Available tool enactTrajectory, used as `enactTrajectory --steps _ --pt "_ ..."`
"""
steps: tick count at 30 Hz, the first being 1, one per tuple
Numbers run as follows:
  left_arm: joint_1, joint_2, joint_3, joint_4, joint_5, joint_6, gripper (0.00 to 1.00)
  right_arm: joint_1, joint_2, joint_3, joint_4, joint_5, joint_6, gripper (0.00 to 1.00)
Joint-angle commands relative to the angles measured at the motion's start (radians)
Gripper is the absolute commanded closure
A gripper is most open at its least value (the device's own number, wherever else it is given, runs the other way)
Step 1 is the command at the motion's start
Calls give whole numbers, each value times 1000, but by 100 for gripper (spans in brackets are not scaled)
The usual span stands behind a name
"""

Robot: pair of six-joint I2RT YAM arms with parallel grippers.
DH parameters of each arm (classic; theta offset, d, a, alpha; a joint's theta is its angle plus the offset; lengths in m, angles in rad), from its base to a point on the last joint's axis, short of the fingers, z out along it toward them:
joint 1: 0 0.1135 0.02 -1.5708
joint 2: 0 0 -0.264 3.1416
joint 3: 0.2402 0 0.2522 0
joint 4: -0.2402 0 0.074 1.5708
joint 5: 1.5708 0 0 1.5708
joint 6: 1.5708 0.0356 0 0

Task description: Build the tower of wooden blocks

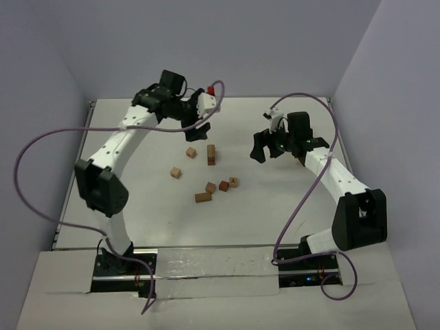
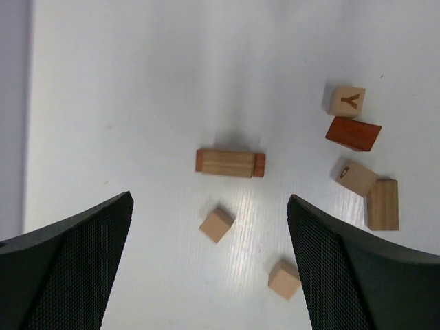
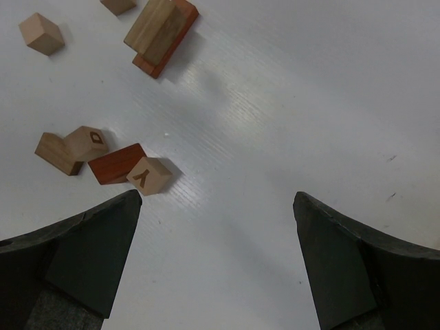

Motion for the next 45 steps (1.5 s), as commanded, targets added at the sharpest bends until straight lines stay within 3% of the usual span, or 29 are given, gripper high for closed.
enactTrajectory --steps 1,3,5,11,18,22,24,29,34,45 --pt "116 -207 -168 250 41 -368 1 6 -19 49 -65 -3 -65 0" --pt "180 -271 -292 363 56 -530 1 15 -10 52 -107 4 -113 0" --pt "217 -307 -384 376 35 -602 1 60 -3 42 -132 28 -161 0" --pt "290 -327 -576 354 0 -676 1 150 12 -19 -113 110 -222 0" --pt "315 -329 -736 466 -217 -957 1 181 74 -41 -64 186 -198 0" --pt "307 -345 -793 498 -332 -967 1 196 116 -33 -46 232 -193 0" --pt "307 -364 -813 485 -303 -898 1 205 146 -23 -43 253 -190 0" --pt "271 -393 -883 514 -300 -883 2 231 186 -5 -36 268 -185 0" --pt "233 -329 -853 489 -360 -852 25 268 218 14 -46 254 -189 0" --pt "215 -237 -817 468 -340 -857 28 328 220 9 -49 198 -232 0"
